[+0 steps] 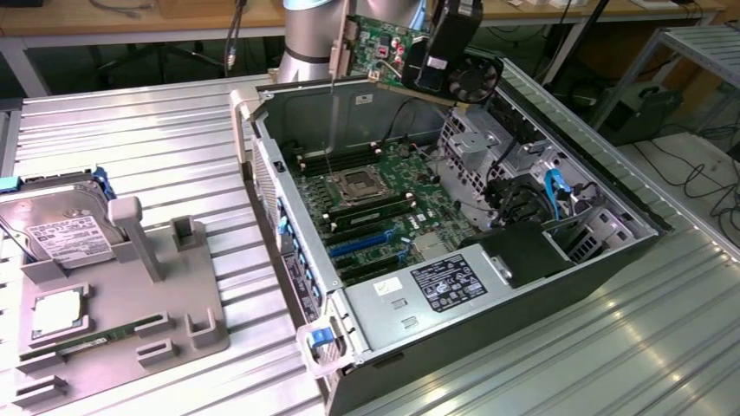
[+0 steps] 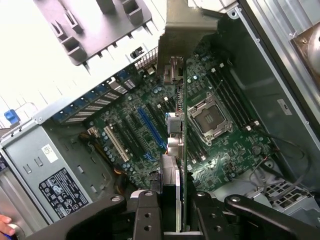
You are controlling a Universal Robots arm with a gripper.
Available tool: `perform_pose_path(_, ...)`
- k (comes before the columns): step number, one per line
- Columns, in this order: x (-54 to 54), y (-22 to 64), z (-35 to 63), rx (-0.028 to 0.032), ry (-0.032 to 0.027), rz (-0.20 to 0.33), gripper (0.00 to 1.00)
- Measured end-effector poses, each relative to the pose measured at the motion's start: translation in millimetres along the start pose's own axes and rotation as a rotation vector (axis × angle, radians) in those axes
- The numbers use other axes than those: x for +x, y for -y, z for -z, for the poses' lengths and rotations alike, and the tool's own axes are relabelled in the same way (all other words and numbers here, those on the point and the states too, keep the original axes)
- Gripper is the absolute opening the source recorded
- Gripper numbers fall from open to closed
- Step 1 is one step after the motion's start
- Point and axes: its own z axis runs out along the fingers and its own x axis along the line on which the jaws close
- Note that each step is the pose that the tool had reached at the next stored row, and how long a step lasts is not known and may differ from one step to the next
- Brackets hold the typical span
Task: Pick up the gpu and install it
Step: 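Insert the gpu into the slot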
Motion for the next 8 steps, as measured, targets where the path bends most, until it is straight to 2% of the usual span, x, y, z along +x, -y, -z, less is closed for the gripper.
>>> perform_pose_path(8,0.0,0.0,0.0,0.0004,-0.0022,0.063,0.28)
